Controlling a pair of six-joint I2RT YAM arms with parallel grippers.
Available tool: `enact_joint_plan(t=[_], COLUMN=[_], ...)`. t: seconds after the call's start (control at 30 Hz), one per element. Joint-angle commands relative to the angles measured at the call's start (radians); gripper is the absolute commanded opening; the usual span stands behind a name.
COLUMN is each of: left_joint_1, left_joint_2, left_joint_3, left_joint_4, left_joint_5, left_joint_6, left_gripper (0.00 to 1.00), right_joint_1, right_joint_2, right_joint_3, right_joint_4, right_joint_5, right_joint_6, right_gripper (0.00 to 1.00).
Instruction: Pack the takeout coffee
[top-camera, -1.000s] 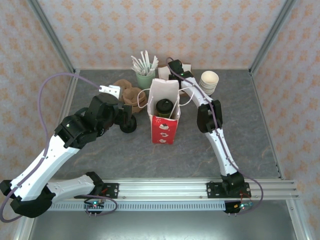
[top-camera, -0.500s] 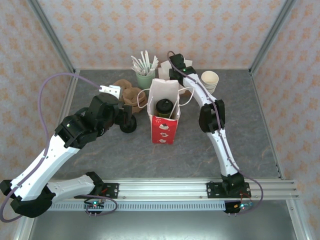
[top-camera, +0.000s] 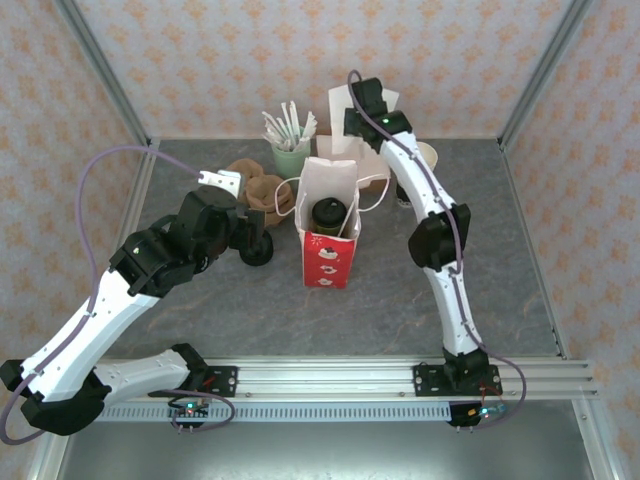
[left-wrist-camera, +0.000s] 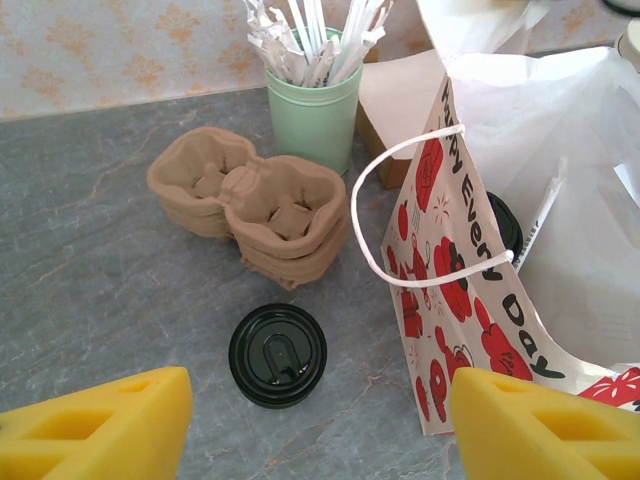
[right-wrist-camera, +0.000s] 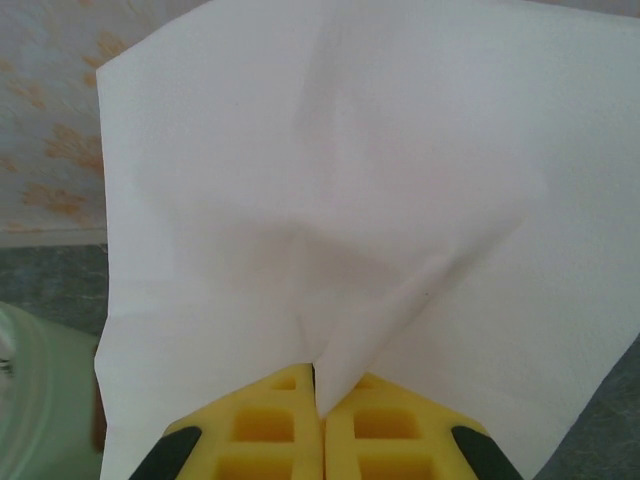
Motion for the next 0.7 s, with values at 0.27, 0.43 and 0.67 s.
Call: enact_joint_plan(t=[0.27, 0.43, 0.67], left_joint_1=[0.007, 0.007, 0.008], left_joint_2=[0.092, 0.139, 0.167], left_joint_3=[0.046, 0.050, 0.043], left_joint_4=[-0.008, 0.026, 0.085], left_joint_5=[0.017, 0.072, 0.091], left_joint_6=[-0.073, -0.096, -0.146], left_gripper=[0.72, 0.73, 0.73], right_joint_1=[0.007, 0.007, 0.008], right_joint_2=[-0.344, -0.503, -0.725], right_joint_3=[0.007, -0.121, -0.359], right_joint_4=[-0.151, -0.135, -0.019], right_joint_5=[-0.228, -0.422, -0.683], right_joint_6=[0.083, 0.192, 0.404], right_gripper=[0.00, 0.00, 0.00])
